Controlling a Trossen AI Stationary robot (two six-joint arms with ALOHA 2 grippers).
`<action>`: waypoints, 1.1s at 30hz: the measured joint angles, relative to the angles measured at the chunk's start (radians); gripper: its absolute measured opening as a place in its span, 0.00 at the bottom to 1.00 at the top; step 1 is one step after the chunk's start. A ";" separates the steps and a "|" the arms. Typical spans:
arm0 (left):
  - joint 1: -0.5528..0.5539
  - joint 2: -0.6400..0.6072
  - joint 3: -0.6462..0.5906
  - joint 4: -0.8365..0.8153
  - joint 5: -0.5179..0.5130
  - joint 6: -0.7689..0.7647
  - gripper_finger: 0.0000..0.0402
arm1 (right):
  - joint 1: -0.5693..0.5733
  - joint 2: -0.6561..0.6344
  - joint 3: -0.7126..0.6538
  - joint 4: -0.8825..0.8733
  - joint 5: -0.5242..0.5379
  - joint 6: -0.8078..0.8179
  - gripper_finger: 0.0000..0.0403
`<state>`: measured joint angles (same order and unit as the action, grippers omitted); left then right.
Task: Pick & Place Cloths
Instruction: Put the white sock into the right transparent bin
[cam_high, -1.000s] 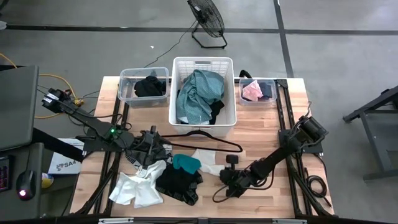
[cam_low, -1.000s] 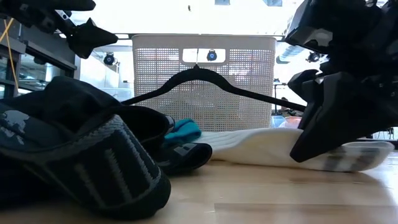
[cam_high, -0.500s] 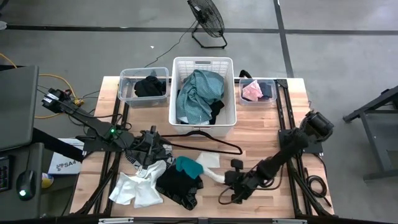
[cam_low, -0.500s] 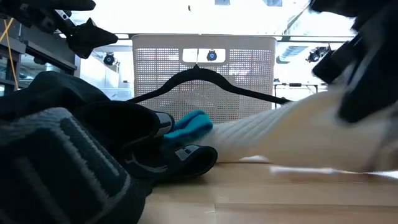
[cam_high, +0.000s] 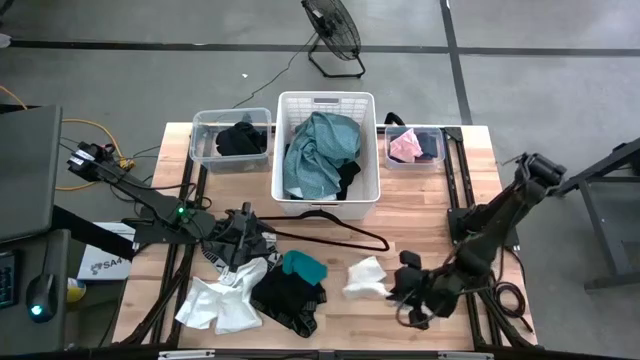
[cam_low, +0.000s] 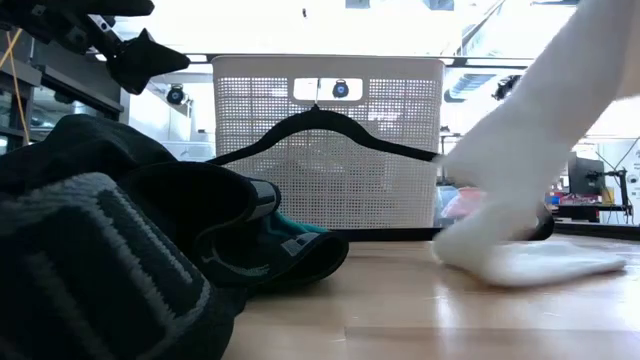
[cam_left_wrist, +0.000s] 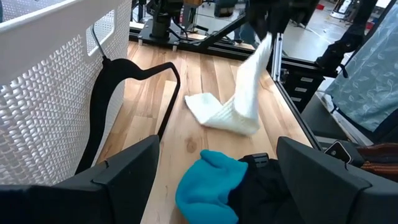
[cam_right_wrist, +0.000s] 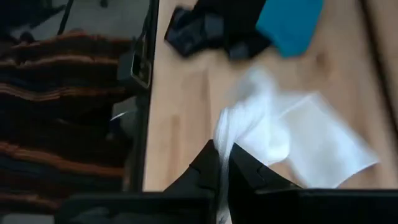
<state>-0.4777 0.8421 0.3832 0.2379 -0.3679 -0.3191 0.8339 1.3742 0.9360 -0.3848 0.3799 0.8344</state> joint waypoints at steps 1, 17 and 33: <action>0.000 0.000 0.000 0.000 0.000 0.000 0.79 | 0.006 -0.022 0.000 -0.016 0.028 -0.021 0.01; 0.000 0.000 0.000 -0.002 -0.002 -0.001 0.79 | 0.010 -0.373 0.000 -0.208 0.711 -0.238 0.01; 0.140 0.000 0.001 0.132 0.185 0.229 0.79 | -0.239 -0.629 0.000 -0.202 1.189 -0.505 0.01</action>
<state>-0.3380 0.8421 0.3840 0.3696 -0.1829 -0.0899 0.5949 0.7454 0.9360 -0.5865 1.5685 0.3289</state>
